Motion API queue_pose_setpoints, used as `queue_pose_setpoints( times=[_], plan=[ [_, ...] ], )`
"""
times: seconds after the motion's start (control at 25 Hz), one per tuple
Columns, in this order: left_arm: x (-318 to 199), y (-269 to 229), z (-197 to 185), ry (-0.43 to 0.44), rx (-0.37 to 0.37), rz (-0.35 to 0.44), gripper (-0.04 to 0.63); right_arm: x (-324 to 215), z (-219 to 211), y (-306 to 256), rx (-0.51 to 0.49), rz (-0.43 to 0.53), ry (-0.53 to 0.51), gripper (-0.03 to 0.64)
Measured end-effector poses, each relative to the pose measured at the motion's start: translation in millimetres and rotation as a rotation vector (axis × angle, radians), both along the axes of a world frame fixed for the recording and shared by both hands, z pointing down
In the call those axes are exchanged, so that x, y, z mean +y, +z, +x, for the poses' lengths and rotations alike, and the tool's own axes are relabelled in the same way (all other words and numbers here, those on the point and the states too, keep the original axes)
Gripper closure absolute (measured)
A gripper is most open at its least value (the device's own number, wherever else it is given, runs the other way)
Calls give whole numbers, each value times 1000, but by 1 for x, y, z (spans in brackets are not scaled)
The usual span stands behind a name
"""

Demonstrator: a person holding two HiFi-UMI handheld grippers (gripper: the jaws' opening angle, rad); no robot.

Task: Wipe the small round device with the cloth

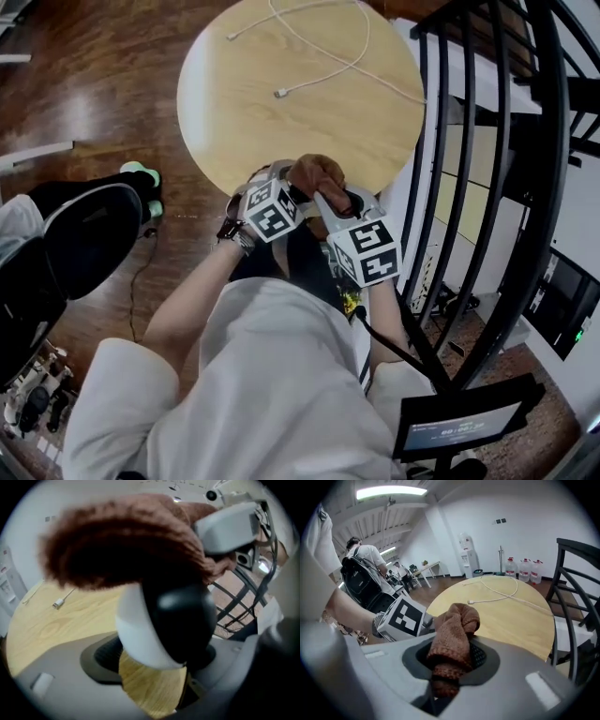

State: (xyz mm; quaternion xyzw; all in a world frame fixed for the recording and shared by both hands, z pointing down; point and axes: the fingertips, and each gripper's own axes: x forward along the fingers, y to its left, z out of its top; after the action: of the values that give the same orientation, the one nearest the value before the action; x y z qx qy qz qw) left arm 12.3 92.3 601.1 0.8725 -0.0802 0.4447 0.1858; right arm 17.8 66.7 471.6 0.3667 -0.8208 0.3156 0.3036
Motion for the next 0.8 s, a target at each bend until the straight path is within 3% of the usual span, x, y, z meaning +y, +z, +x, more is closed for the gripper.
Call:
queue_pose_setpoints(
  times=[0.2,0.48,0.6,0.64,0.8],
  plan=[
    [-1,-3,0,18,-1,-1,247,-4,6,15,55,7,44,528],
    [-1,1,0,32,-6,-1,249,12,47,67,289,-89,125,528],
    [-2,3,0,35,-8,-1,249,23,70,61,404,-61,178,529],
    [-2,4,1,33,-5,0,249,24,70,51,370,-40,196,528],
    [-3,-1,0,10,27,5,249,16,22,-14,-3,89,206,528]
  ],
)
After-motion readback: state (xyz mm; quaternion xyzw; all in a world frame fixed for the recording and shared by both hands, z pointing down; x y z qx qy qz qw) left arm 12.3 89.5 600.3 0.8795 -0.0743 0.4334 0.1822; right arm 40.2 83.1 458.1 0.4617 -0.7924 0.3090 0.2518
